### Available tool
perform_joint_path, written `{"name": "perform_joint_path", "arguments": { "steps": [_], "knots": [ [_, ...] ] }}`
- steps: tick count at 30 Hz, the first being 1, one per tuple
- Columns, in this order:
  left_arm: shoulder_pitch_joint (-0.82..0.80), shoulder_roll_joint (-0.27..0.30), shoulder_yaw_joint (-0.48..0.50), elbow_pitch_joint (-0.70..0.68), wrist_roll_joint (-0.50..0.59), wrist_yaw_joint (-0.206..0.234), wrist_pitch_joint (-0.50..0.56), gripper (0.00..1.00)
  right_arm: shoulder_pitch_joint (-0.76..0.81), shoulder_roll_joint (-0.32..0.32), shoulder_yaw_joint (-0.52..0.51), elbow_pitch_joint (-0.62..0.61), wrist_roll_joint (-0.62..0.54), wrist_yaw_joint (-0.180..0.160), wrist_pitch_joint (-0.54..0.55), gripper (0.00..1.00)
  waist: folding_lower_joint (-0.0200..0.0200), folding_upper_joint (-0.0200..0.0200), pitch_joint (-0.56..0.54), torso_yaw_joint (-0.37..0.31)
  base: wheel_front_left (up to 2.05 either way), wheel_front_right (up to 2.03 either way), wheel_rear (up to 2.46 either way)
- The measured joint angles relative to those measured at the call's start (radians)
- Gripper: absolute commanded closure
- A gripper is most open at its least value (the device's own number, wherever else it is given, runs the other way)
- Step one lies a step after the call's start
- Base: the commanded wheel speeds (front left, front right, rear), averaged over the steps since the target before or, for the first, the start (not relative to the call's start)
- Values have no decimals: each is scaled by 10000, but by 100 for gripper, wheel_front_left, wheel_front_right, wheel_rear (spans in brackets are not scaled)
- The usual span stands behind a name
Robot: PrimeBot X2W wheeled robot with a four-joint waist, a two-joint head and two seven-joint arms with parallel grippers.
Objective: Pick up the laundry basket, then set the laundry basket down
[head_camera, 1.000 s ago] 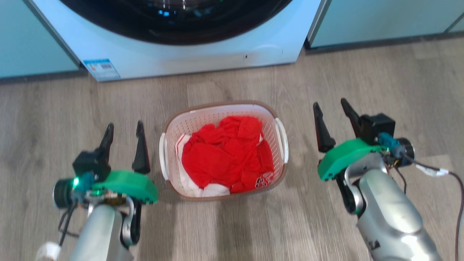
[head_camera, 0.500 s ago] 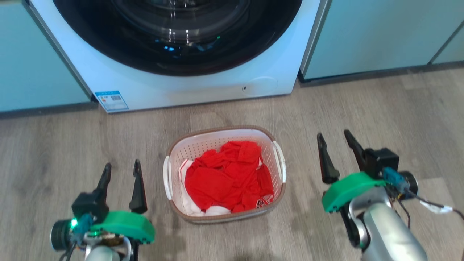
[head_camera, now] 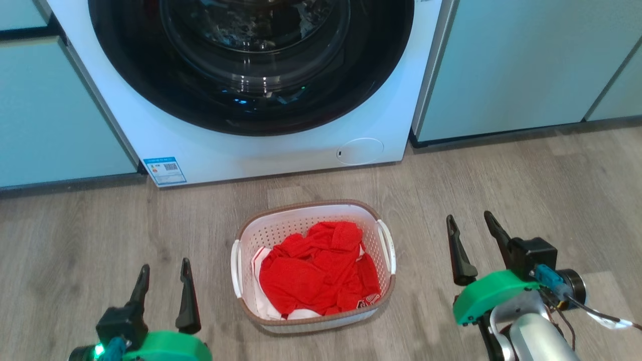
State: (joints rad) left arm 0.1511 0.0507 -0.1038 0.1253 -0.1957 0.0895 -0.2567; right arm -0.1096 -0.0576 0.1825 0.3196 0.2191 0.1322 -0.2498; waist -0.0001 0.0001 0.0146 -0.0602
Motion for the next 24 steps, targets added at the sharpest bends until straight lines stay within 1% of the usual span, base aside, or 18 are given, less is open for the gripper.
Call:
{"name": "perform_joint_path", "arguments": {
  "steps": [12, 24],
  "knots": [
    [172, 0, -63, -146, 4, 44, 0, 0, 187, 15, -21, -205, -84, 0, 0, 0, 0, -1, -280, 56, 0, 0, 0],
    [172, 0, -58, -142, 2, 19, 0, 0, 211, 17, -40, -207, -171, 0, 0, 0, 0, -1, -158, 37, 0, 0, 0]
  ]
}}
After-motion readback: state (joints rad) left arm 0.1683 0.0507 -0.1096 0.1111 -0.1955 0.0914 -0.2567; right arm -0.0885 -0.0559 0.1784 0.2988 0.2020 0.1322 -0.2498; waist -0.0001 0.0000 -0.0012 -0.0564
